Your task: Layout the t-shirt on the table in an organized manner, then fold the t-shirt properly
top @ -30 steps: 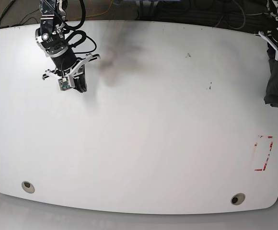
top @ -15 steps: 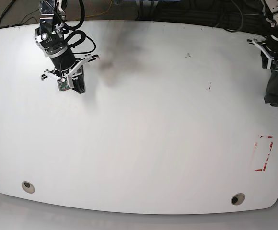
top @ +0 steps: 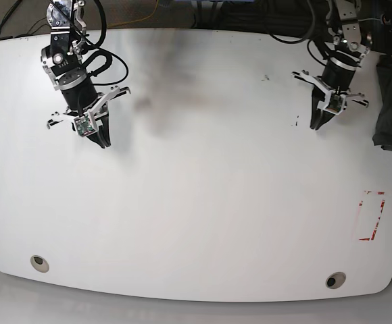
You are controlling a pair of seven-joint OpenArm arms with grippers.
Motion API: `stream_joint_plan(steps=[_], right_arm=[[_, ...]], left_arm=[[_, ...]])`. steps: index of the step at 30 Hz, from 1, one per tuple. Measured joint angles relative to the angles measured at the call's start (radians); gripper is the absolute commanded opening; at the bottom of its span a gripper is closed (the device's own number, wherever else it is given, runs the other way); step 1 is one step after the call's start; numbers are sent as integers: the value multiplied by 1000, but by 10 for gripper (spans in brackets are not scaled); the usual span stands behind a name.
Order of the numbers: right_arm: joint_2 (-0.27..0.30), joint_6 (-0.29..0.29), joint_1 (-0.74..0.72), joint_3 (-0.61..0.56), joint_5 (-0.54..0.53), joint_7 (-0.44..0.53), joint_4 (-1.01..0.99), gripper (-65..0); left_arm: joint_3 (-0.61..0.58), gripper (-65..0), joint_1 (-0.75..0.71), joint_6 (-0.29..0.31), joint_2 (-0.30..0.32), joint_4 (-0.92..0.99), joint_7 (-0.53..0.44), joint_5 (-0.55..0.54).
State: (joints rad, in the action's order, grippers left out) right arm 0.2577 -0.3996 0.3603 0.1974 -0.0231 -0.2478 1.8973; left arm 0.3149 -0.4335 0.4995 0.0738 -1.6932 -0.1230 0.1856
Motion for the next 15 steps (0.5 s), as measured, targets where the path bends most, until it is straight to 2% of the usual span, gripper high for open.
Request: stream_joint_plan(steps=[4, 9, 15], right_arm=[[0, -4, -6, 3, 19, 89, -59, -616], [0, -9, 14, 27, 20, 159, -111, -616], [-2, 7, 104, 69, 19, 205, -118, -616]], left_arm=[[-102, -629, -4, -88, 4, 0, -13, 27], [-192, -629, -16, -159, -4, -26, -53, 26], [-190, -629, -105, -179, -54, -99, -100, 24]])
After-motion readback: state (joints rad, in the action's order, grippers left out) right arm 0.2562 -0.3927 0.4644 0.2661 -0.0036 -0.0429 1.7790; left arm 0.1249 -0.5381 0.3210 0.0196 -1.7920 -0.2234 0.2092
